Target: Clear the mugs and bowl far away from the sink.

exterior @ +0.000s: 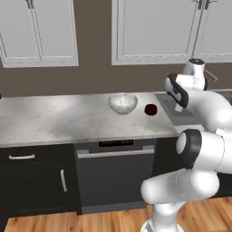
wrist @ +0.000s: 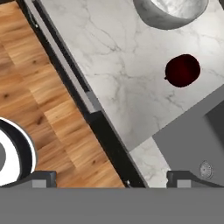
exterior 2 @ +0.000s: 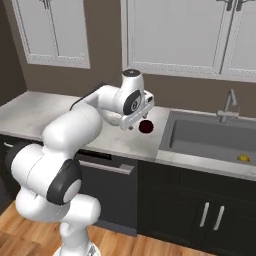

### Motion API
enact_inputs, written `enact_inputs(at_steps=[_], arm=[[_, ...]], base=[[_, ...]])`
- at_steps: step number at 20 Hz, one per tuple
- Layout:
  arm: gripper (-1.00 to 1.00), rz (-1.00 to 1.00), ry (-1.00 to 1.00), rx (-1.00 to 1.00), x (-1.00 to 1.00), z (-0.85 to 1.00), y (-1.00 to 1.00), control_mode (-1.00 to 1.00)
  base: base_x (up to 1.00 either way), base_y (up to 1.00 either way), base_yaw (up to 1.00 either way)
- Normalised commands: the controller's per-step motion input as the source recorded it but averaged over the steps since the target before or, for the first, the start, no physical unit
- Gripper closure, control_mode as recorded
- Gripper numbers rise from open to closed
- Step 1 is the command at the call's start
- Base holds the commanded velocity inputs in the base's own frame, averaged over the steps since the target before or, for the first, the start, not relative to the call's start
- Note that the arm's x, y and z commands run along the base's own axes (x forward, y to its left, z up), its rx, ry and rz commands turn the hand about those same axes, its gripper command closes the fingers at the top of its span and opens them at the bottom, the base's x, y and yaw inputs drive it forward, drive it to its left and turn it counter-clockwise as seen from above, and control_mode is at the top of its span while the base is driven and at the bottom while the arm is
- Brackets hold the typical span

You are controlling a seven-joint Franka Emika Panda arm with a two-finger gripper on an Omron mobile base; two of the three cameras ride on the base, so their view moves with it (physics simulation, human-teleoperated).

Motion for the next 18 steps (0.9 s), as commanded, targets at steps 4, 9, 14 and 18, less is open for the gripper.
enact_inputs(at_steps=[4,9,14,18], arm=[[-1.00,0.00,0.00,0.00,0.00,0.00,0.00,1.00],[-1.00,-0.05,0.00,0.00,0.03,-0.04,0.04,-1.00],[-1.00,-0.24,0.00,0.04,0.23,-0.33,0.34,-1.00],[-1.00,-0.27,0.00,0.02,0.34,-0.31,0.91,-1.00]], base=[[0.57,0.01,-0.22],[0.25,0.16,-0.21],[0.00,0.00,0.00],[0.00,0.00,0.00]])
